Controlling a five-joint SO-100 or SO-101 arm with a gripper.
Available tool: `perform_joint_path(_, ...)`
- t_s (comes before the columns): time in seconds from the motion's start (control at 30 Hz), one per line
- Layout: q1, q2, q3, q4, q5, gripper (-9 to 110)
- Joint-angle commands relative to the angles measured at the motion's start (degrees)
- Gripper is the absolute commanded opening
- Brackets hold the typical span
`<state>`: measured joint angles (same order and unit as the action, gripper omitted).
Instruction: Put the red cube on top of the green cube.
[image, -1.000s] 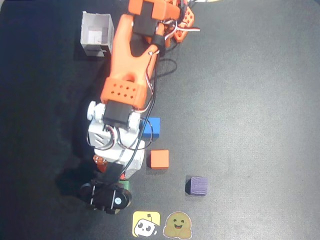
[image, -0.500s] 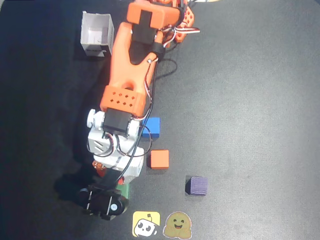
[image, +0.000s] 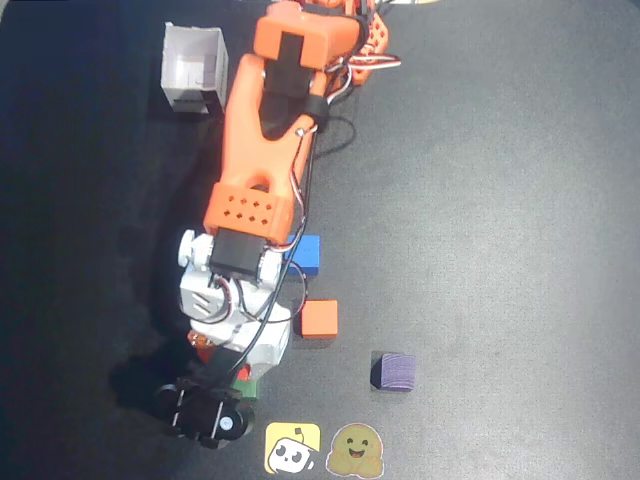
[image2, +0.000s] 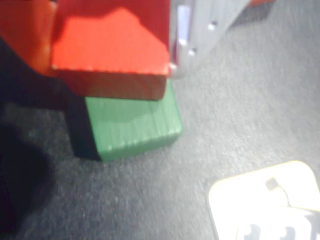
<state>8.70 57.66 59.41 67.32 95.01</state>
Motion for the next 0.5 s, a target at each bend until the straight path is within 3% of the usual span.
perform_joint_path(0.0, -0.09, 0.44, -3.60, -0.88, 0.44, 7)
perform_joint_path(0.47, -0.26, -1.23, -4.39, -3.34, 0.53, 8)
